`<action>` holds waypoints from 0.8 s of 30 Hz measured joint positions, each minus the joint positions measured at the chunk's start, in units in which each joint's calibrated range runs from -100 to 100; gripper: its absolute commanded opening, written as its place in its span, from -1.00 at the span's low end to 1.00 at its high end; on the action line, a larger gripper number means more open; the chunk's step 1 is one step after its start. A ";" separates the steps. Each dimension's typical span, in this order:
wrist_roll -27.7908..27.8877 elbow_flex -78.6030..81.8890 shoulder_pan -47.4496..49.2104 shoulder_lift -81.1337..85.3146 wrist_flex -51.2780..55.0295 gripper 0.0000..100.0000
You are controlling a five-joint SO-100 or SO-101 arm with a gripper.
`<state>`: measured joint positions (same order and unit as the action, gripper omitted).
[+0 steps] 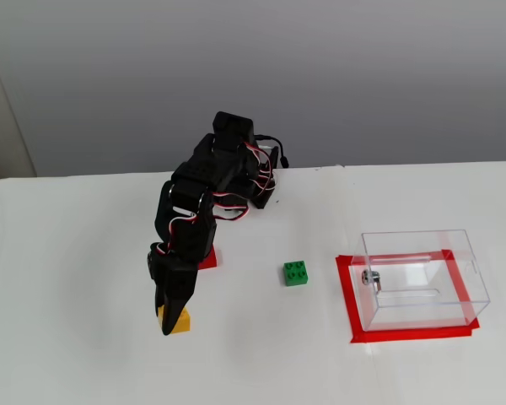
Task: Pick the yellow lego brick and place it into the transparent box
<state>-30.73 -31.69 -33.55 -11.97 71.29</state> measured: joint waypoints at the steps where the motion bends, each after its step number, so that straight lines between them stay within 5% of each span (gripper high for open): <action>1: 0.00 0.00 0.32 1.27 0.60 -0.84; 24: 0.05 0.00 18.70 22.41 1.29 -0.84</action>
<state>-30.68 -31.69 -14.85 10.44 72.58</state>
